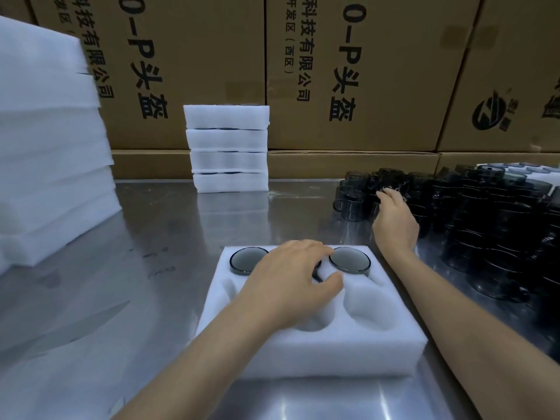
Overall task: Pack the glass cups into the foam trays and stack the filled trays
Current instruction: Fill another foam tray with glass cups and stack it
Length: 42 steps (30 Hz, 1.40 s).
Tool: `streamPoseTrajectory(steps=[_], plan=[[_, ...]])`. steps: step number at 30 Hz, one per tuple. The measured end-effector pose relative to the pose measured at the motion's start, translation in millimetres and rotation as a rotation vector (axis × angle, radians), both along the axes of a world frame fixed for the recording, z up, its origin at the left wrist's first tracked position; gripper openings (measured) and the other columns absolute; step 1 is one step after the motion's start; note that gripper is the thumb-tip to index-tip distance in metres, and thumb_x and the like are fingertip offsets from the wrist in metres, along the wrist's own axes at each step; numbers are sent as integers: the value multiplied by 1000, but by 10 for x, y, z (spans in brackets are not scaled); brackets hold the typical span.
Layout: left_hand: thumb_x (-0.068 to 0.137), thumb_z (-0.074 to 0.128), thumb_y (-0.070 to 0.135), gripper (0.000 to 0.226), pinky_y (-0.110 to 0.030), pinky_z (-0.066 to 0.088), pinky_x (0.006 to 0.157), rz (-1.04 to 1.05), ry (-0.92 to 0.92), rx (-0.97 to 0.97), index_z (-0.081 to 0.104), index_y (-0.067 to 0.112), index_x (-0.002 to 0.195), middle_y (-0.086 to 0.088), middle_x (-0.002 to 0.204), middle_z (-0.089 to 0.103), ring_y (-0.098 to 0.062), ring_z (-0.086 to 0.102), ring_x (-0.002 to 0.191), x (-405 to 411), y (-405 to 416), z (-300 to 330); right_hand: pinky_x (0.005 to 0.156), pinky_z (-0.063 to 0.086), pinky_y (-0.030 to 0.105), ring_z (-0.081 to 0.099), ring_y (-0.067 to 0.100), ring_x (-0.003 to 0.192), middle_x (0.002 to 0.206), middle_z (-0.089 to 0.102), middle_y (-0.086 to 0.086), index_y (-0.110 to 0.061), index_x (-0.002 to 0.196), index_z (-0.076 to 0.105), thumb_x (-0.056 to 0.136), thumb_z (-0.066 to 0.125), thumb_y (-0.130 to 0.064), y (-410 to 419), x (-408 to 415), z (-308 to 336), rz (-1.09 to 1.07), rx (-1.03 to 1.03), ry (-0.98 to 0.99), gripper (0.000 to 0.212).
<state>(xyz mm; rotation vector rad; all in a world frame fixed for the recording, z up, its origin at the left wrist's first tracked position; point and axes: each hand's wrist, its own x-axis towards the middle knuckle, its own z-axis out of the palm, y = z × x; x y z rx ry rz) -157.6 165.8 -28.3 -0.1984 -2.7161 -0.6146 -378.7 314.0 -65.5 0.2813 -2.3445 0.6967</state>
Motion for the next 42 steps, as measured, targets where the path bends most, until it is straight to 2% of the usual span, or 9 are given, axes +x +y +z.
streamPoseTrajectory(steps=[7,11,13,18,21,25,33,35,42], plan=[[89,47,36,27,-32,45,86,-2,-36,15,61,29,111,14,106,59,-11,48,107,40,12,52,74,38,25,59,21,103,129,55,3,-9,121,61,97,45,-12,62,449,55,118,-228,162,29],[89,49,30,24,-35,47,85,19,-17,84,63,20,106,10,110,61,-11,50,106,85,26,45,70,42,28,63,17,90,99,64,-2,-17,100,61,90,60,-20,96,715,176,137,-407,107,10],[90,50,29,22,-33,47,86,29,11,167,64,23,107,12,112,61,-9,51,105,120,22,51,69,43,30,62,14,81,81,61,-10,-19,89,51,85,68,-30,88,882,293,168,-517,88,20],[91,53,21,20,-29,46,86,81,286,289,68,24,103,13,107,63,-6,55,104,247,-35,156,71,46,21,59,-3,79,83,61,-15,-24,100,49,85,68,-32,-75,1421,589,397,-601,69,26],[87,52,17,19,-19,45,73,77,528,327,70,24,90,17,91,63,-2,59,89,451,-83,193,75,49,23,60,0,86,89,63,-14,-22,99,55,91,59,-15,-212,1740,677,586,-467,78,11],[85,50,18,20,-14,44,75,62,715,284,67,18,96,11,91,62,-3,58,85,769,-326,130,74,43,28,55,11,86,89,60,-8,-18,92,56,89,56,-11,-371,2101,690,732,-179,117,8],[78,51,47,64,-17,35,101,35,356,339,39,27,137,18,134,47,0,46,122,1157,-784,-265,64,43,35,47,16,86,85,50,-4,-13,85,55,85,54,-21,-461,2422,522,855,290,143,8],[75,52,48,73,-21,34,105,-6,299,415,36,22,141,14,139,46,-1,44,127,1142,-675,-266,63,38,29,46,15,88,87,51,-3,-13,85,55,86,55,-22,-466,2435,517,869,341,138,9],[77,63,37,70,-21,34,105,-38,331,412,38,17,140,11,136,49,-5,45,127,1154,-511,-243,70,39,38,39,16,81,85,48,0,-11,80,49,85,52,-24,-501,2555,507,932,379,52,14]])
